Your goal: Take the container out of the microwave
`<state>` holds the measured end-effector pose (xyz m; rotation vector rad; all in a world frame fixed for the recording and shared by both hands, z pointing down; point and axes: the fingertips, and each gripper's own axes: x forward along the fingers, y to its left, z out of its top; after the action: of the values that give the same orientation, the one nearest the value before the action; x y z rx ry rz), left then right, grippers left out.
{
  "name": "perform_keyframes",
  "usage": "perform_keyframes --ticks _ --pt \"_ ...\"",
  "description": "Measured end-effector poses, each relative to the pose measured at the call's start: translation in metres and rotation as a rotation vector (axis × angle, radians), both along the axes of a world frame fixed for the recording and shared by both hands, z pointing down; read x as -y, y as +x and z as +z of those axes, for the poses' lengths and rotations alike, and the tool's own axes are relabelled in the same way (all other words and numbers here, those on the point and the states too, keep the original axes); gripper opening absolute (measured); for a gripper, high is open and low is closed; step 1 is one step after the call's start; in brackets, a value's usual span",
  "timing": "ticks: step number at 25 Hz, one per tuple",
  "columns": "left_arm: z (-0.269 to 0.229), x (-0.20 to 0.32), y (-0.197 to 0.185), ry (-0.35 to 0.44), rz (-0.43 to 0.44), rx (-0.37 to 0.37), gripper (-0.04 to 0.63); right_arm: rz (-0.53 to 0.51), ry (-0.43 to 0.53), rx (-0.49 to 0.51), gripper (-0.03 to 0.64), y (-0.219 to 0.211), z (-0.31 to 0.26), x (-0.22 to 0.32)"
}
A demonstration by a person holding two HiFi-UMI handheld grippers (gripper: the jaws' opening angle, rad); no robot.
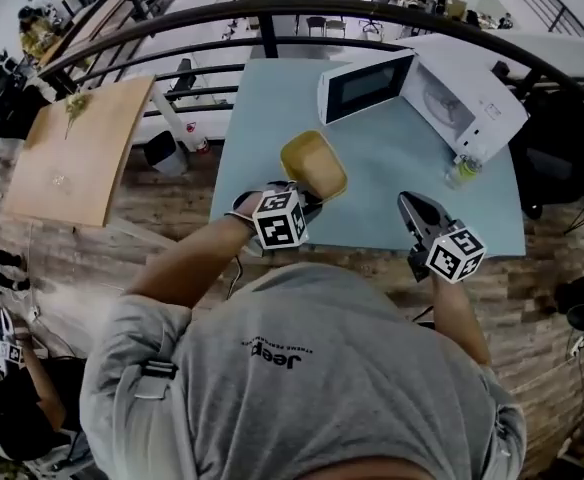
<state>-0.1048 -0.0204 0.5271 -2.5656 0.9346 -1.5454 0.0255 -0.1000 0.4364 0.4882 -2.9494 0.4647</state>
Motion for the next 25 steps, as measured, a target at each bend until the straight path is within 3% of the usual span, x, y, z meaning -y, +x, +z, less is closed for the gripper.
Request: perform_keyframes --ticks 4,13,19,25 --pt "0.016 -0.033 -0.03 -0.019 -0.022 0.048 0.031 -0.044 0.009 -0.011 0.018 -0.023 -0.003 -0.02" --pt "0.063 -0.102 -0.127 -0.082 -0.056 0.068 0.031 -0.083 0.0 -0.089 0.018 -0.107 0.002 -0.075" --pt "0.104 -0.134 -0.196 -0.133 -0.045 0.099 0.031 -0.035 -0.021 -0.12 0.018 -0.152 0.007 -0.103" --pt "0.142 -0.156 -0.223 -0.188 0.014 0.103 0.031 0.003 -0.049 -0.172 0.018 -0.186 0.024 -0.129"
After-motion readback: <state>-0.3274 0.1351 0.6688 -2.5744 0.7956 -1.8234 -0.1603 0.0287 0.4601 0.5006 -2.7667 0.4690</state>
